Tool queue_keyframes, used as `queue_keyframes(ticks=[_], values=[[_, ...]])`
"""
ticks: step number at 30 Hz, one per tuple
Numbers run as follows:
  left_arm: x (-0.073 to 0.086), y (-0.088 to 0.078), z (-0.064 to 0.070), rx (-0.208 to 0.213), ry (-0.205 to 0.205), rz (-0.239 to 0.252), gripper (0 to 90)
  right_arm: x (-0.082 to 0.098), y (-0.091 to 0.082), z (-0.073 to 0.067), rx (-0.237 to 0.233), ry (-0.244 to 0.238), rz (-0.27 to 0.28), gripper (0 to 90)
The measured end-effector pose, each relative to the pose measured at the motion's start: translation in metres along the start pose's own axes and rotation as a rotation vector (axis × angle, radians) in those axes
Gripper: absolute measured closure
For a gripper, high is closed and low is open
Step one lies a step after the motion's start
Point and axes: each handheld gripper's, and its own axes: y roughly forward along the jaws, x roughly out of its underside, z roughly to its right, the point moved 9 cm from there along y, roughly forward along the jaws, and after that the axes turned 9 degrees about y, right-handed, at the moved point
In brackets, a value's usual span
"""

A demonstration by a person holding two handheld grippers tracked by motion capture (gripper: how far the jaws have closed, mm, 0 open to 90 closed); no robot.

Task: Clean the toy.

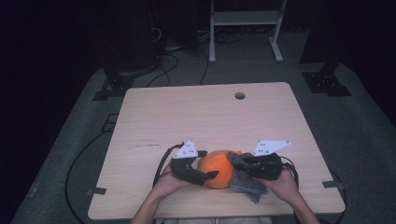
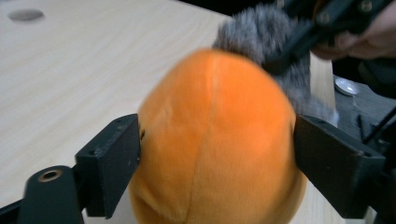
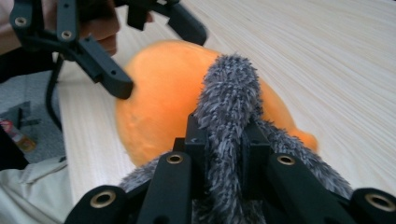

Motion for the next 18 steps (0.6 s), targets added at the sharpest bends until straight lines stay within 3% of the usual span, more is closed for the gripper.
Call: queue_keyframes(ticks=[2,4,6,8,10,11,13,15,16,18], values=[[0.0,0.003,0.001,-0.036,0.039,-0.017,27.0,-0.001,-0.001,0.001,0.01,0.002,-0.002,76.4],[-0.001,0.004,0.0,-0.055,0.046,-0.026,31.0,-0.007,-0.004,-0.007,0.005,-0.017,0.026,76.3],[-0.002,0.004,0.001,-0.062,0.053,-0.027,32.5,-0.012,-0.004,-0.019,-0.021,-0.053,0.042,76.3],[-0.001,0.001,0.0,-0.053,0.052,-0.027,31.9,-0.011,-0.001,-0.021,-0.006,-0.078,0.023,76.3],[-0.003,-0.001,0.001,-0.01,0.012,0.0,25.8,-0.007,0.001,-0.01,0.003,-0.051,0.01,76.5],[-0.003,-0.001,0.003,0.007,0.012,-0.001,22.4,-0.005,0.0,-0.005,0.0,-0.028,0.013,76.5],[-0.002,0.003,0.004,-0.007,0.033,-0.013,23.8,-0.003,-0.004,0.002,0.023,-0.01,0.01,76.4],[-0.003,0.006,0.007,-0.023,0.069,-0.019,29.1,-0.009,-0.009,-0.005,-0.002,0.008,0.043,76.1],[-0.005,0.007,0.009,-0.027,0.079,-0.015,30.7,-0.014,-0.01,-0.012,-0.021,-0.017,0.058,76.1],[-0.007,0.008,0.011,-0.03,0.103,-0.027,30.7,-0.019,-0.008,-0.024,-0.007,-0.085,0.042,76.1]])
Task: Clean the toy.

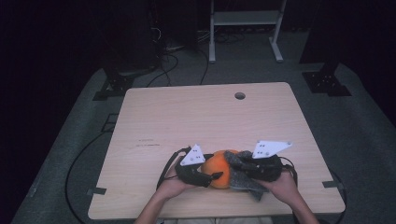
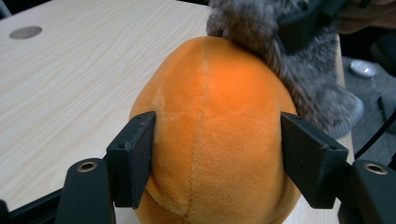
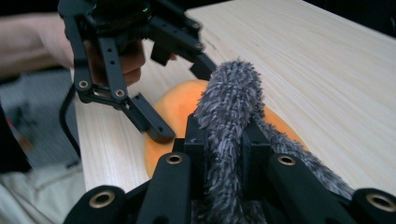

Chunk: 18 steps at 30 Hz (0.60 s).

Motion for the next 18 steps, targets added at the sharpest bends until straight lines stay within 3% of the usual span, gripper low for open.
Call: queue_keyframes(ticks=[1,3,5,7,9,12,14,16,18], values=[[0.0,-0.001,0.0,0.007,0.002,0.002,29.1,0.001,0.003,-0.001,0.014,-0.021,-0.014,76.3],[0.001,-0.004,0.0,0.047,-0.033,0.029,21.7,0.006,0.004,0.005,0.026,-0.006,-0.025,76.9],[0.004,-0.003,-0.002,0.038,-0.052,0.035,21.4,0.01,0.002,0.013,0.039,0.015,-0.03,76.8],[0.003,-0.001,-0.001,0.011,-0.024,0.022,26.2,0.01,-0.001,0.016,0.055,0.028,-0.035,76.8],[-0.001,0.0,0.0,-0.016,-0.005,0.018,31.6,0.005,-0.001,0.007,0.03,0.02,-0.016,76.7],[-0.002,0.0,0.001,-0.024,0.017,0.003,32.6,-0.001,0.005,-0.009,0.012,-0.038,0.0,76.2],[0.0,-0.002,-0.001,0.003,-0.02,0.019,28.0,0.003,0.007,-0.003,0.015,-0.025,-0.009,76.5],[0.003,-0.002,-0.004,0.002,-0.068,0.022,24.3,0.007,0.003,0.009,0.044,0.001,-0.02,76.6],[0.002,0.0,-0.003,-0.003,-0.06,0.017,25.5,0.009,-0.002,0.016,0.064,0.031,-0.025,76.6]])
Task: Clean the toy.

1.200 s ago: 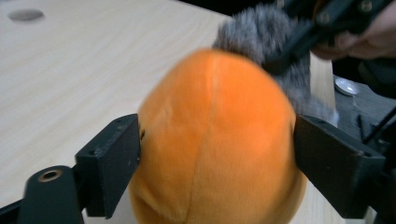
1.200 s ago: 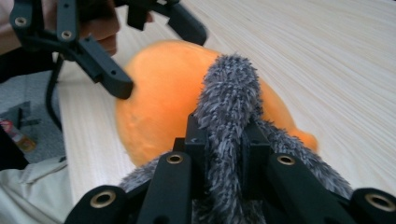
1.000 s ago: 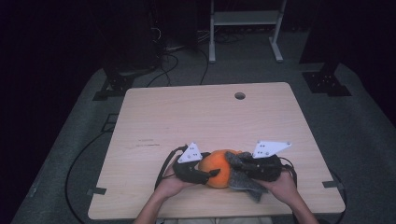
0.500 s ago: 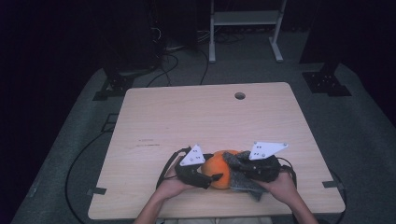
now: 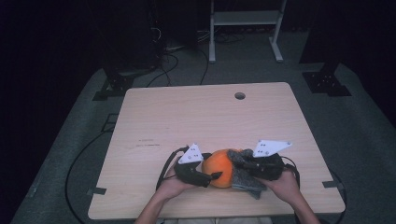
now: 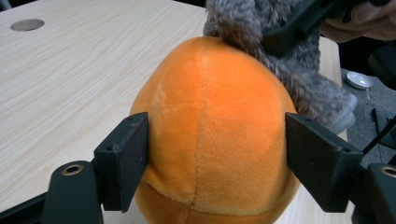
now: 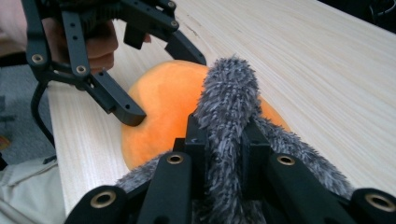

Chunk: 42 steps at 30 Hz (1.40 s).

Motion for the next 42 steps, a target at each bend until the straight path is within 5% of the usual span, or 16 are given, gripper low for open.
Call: queue_keyframes(ticks=[2,5,8,10,12,15,17,23,27,32,35,37,39,42], values=[[-0.004,0.002,0.003,-0.016,0.033,-0.001,30.1,-0.004,-0.001,-0.008,-0.035,0.001,0.02,76.5],[-0.006,0.003,0.007,-0.026,0.072,-0.016,31.4,-0.01,0.005,-0.028,-0.056,-0.074,0.014,76.3],[-0.001,0.001,0.004,0.02,0.008,0.011,23.0,-0.006,0.006,-0.02,-0.045,-0.06,0.001,76.6],[-0.001,0.001,0.002,0.014,-0.008,0.011,21.6,-0.002,0.002,-0.008,-0.022,-0.023,-0.003,76.6],[-0.002,0.003,0.003,-0.014,0.028,-0.007,25.9,-0.003,0.0,-0.006,-0.036,0.008,0.007,76.5],[-0.006,0.004,0.008,-0.044,0.098,-0.024,32.5,-0.009,0.005,-0.028,-0.103,-0.031,0.02,76.4],[-0.004,0.002,0.008,-0.04,0.111,-0.028,34.2,-0.009,0.009,-0.03,-0.079,-0.063,-0.004,76.5],[0.0,0.002,0.007,-0.034,0.121,-0.033,36.8,0.0,0.001,-0.003,-0.022,0.01,-0.018,76.7],[-0.003,0.004,0.013,-0.043,0.192,-0.05,36.4,-0.01,0.002,-0.024,-0.102,-0.009,0.022,76.0],[-0.005,-0.001,0.008,-0.068,0.186,-0.032,39.4,-0.003,0.004,-0.015,-0.05,-0.029,-0.019,76.8],[-0.01,0.0,0.011,-0.085,0.224,-0.01,40.0,-0.009,-0.004,-0.013,-0.049,0.02,0.024,76.3],[-0.01,0.002,0.012,-0.084,0.254,-0.018,39.5,-0.016,-0.006,-0.022,-0.066,0.0,0.048,76.3],[-0.008,0.002,0.011,-0.078,0.236,-0.012,34.7,-0.014,-0.001,-0.023,-0.027,-0.039,0.021,76.4],[-0.004,0.004,0.007,-0.045,0.125,-0.017,20.3,-0.006,0.005,-0.016,-0.042,-0.003,0.0,76.6]])
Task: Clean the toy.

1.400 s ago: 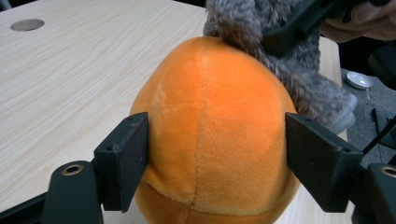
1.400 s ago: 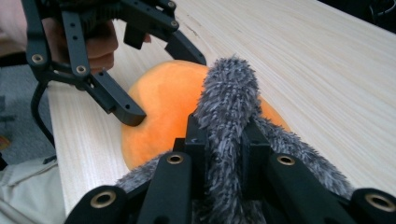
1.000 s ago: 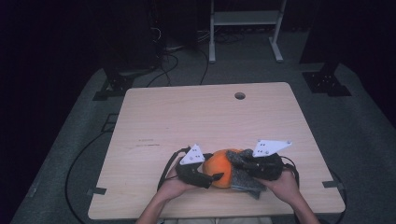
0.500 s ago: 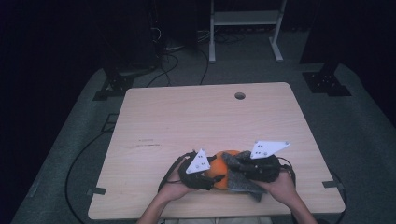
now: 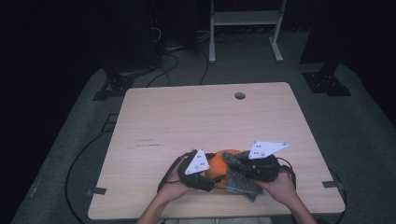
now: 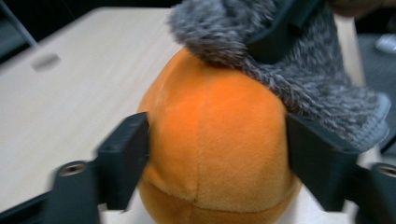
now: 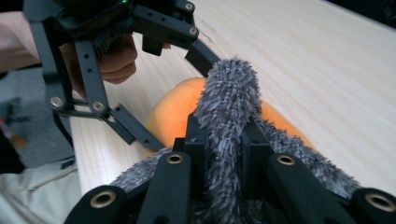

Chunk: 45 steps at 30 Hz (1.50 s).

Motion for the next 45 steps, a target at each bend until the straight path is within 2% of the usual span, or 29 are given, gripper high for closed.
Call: queue_keyframes(ticks=[1,2,6,7,8,10,11,13,14,15,16,17,19,21,22,26,28,29,30,32,33,34,35,36,37,39,41,43,45], values=[[0.001,0.002,0.0,0.009,-0.022,-0.009,17.7,0.0,0.0,0.0,-0.008,0.006,-0.007,76.4],[0.001,0.003,0.002,0.011,-0.023,-0.007,18.2,-0.001,-0.001,-0.002,-0.008,0.002,-0.01,76.2],[0.0,0.004,0.018,0.027,0.111,-0.026,31.8,-0.01,0.001,-0.019,-0.038,-0.037,-0.006,76.0],[0.001,0.003,0.019,0.028,0.137,-0.032,33.1,-0.009,0.002,-0.019,-0.036,-0.041,-0.015,76.2],[0.001,0.002,0.018,0.029,0.144,-0.031,34.2,-0.008,0.003,-0.016,-0.033,-0.036,-0.019,76.3],[0.001,0.001,0.016,0.031,0.137,-0.021,34.4,-0.004,0.001,-0.006,-0.019,-0.025,-0.026,76.4],[-0.001,0.001,0.016,0.032,0.118,-0.008,32.6,-0.002,-0.001,0.0,-0.001,-0.021,-0.034,76.3],[-0.004,0.005,0.015,0.035,0.06,0.004,22.3,0.001,-0.005,0.005,-0.008,0.005,-0.061,76.3],[-0.005,0.008,0.015,0.031,0.043,-0.004,18.3,0.001,-0.007,0.005,0.006,-0.001,-0.066,76.3],[-0.006,0.009,0.015,0.024,0.044,-0.009,17.0,-0.001,-0.007,0.003,-0.001,-0.001,-0.063,76.3],[-0.006,0.01,0.016,0.014,0.061,-0.016,17.2,-0.003,-0.008,-0.002,-0.031,0.007,-0.054,76.3],[-0.007,0.01,0.019,0.011,0.093,-0.012,23.2,-0.006,-0.007,-0.009,-0.055,0.006,-0.044,76.2],[-0.005,0.009,0.023,0.01,0.163,-0.036,30.1,-0.006,-0.002,-0.017,-0.036,-0.044,-0.075,76.1],[-0.002,0.005,0.022,0.02,0.183,-0.037,34.5,-0.004,0.0,-0.018,-0.006,-0.079,-0.097,76.2],[-0.001,0.003,0.021,0.022,0.184,-0.038,35.7,-0.003,-0.001,-0.016,-0.005,-0.077,-0.098,76.2],[0.001,0.002,0.016,0.033,0.141,-0.021,33.7,0.0,-0.01,0.006,0.036,-0.024,-0.083,76.3],[-0.003,0.006,0.016,0.049,0.063,-0.025,19.8,0.0,-0.011,0.004,0.007,0.006,-0.071,76.3],[-0.004,0.008,0.014,0.048,0.025,-0.032,14.1,-0.001,-0.009,-0.001,-0.016,0.002,-0.065,76.3],[-0.004,0.008,0.013,0.041,0.014,-0.038,12.1,-0.001,-0.006,-0.005,-0.03,-0.008,-0.065,76.3],[-0.002,0.004,0.01,0.019,0.054,-0.028,24.4,0.0,-0.004,-0.006,-0.017,-0.029,-0.079,76.3],[-0.001,0.002,0.009,0.025,0.055,-0.027,29.0,0.0,-0.006,-0.003,-0.009,-0.03,-0.08,76.4],[0.0,0.001,0.008,0.024,0.059,-0.031,31.1,0.001,-0.008,0.002,-0.006,-0.018,-0.077,76.5],[0.002,-0.001,0.007,0.021,0.061,-0.033,32.6,0.004,-0.011,0.009,0.018,-0.009,-0.081,76.5],[0.003,-0.001,0.005,0.025,0.052,-0.031,33.0,0.008,-0.012,0.017,0.046,0.004,-0.087,76.5],[0.004,-0.002,0.004,0.032,0.041,-0.026,32.5,0.012,-0.013,0.025,0.05,0.032,-0.087,76.4],[0.0,0.002,0.005,0.052,-0.006,-0.014,23.1,0.017,-0.015,0.03,0.025,0.085,-0.073,76.4],[-0.003,0.006,0.005,0.047,-0.046,-0.032,12.8,0.013,-0.013,0.023,0.004,0.081,-0.054,76.4],[-0.001,0.007,0.003,0.034,-0.07,-0.042,14.5,0.008,-0.01,0.01,-0.04,0.06,-0.038,75.9],[0.004,0.001,0.001,0.031,-0.049,-0.038,24.8,0.008,-0.007,0.01,-0.062,0.069,-0.032,76.2]])
